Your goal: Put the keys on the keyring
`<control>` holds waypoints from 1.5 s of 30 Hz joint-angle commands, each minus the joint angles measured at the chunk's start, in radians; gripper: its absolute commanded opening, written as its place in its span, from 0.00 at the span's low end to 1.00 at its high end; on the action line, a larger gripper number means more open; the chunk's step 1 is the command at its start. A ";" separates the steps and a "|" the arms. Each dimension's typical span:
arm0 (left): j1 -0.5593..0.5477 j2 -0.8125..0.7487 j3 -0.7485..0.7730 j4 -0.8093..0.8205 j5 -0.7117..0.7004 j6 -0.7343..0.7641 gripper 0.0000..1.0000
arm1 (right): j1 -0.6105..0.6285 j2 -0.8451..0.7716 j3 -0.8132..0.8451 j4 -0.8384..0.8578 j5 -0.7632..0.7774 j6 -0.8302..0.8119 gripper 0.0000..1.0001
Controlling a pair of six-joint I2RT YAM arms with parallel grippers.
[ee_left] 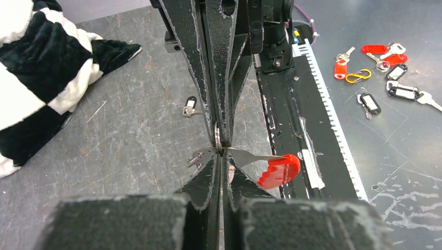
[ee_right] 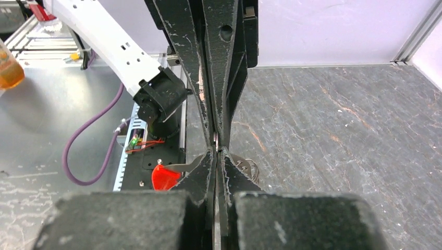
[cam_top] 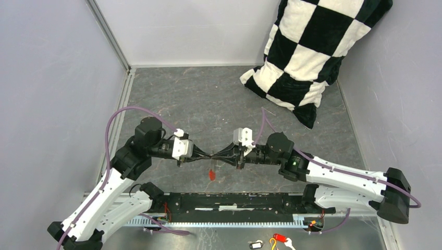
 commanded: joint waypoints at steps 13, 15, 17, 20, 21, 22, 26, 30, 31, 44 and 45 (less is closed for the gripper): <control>0.002 -0.031 -0.024 0.137 -0.076 -0.055 0.02 | 0.004 -0.063 0.058 -0.135 0.017 -0.037 0.35; 0.004 -0.031 -0.024 0.105 -0.070 -0.013 0.02 | 0.005 -0.056 0.124 -0.254 0.040 -0.091 0.39; 0.003 -0.035 -0.025 0.068 -0.060 0.040 0.02 | 0.004 -0.041 0.196 -0.374 0.069 -0.136 0.42; 0.003 -0.048 -0.031 0.051 -0.064 0.103 0.02 | 0.004 0.000 0.296 -0.503 0.092 -0.183 0.44; 0.003 -0.050 -0.032 0.048 -0.067 0.124 0.02 | 0.004 0.012 0.323 -0.534 0.095 -0.191 0.45; 0.003 -0.049 -0.032 0.043 -0.070 0.143 0.02 | 0.005 0.025 0.340 -0.553 0.091 -0.203 0.45; 0.004 -0.024 -0.010 0.040 -0.088 0.136 0.02 | 0.005 0.064 0.389 -0.610 0.077 -0.234 0.47; 0.004 -0.006 0.005 0.035 -0.089 0.099 0.02 | 0.004 0.090 0.415 -0.620 0.081 -0.249 0.45; 0.004 -0.003 0.007 0.036 -0.089 0.089 0.02 | 0.004 0.091 0.418 -0.614 0.078 -0.249 0.45; 0.004 0.016 0.021 0.021 -0.078 0.071 0.02 | 0.004 0.147 0.427 -0.577 0.066 -0.251 0.34; 0.004 0.016 0.022 0.021 -0.075 0.069 0.02 | 0.005 0.150 0.425 -0.576 0.066 -0.251 0.33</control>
